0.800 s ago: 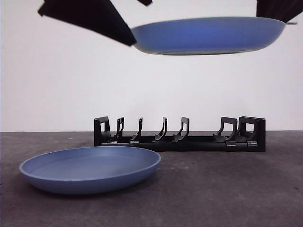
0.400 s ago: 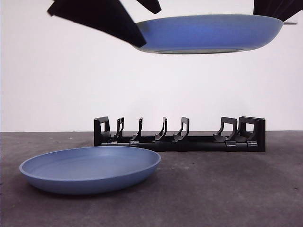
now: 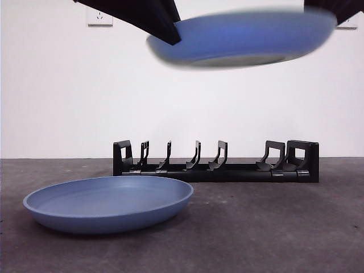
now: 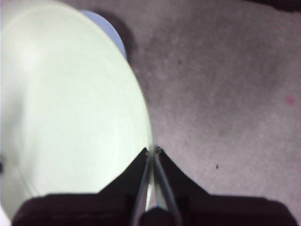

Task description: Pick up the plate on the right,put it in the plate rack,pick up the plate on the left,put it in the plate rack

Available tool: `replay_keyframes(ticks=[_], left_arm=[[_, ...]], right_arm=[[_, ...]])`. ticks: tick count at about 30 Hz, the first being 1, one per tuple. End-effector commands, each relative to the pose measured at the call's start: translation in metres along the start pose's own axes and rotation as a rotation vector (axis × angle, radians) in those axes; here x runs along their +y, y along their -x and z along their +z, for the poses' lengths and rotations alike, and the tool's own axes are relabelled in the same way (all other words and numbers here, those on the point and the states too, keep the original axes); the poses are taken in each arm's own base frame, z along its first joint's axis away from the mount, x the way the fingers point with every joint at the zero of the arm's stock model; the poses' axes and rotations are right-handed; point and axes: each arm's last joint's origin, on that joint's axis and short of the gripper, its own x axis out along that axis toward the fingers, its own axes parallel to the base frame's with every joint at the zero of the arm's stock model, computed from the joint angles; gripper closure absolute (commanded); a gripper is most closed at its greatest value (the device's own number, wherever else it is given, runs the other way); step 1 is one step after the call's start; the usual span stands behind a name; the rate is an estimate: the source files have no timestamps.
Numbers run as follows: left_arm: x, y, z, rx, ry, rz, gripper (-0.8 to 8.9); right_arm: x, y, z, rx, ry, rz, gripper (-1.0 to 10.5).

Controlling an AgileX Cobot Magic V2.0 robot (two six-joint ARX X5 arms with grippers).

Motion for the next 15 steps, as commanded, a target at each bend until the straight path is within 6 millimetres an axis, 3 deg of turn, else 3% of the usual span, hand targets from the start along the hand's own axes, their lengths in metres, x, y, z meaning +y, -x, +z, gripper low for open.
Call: replay_keyframes(ticks=[1, 15], left_arm=[[0.0006, -0.0005, 0.0005, 0.006, 0.014, 0.011, 8.22], [-0.0058, 0.0006, 0.0059, -0.002, 0.000, -0.027, 8.22]], right_arm=[[0.0015, 0.0023, -0.0016, 0.000, 0.000, 0.006, 9.6], [0.0018, 0.0031, 0.0023, -0.039, 0.018, 0.011, 9.4]])
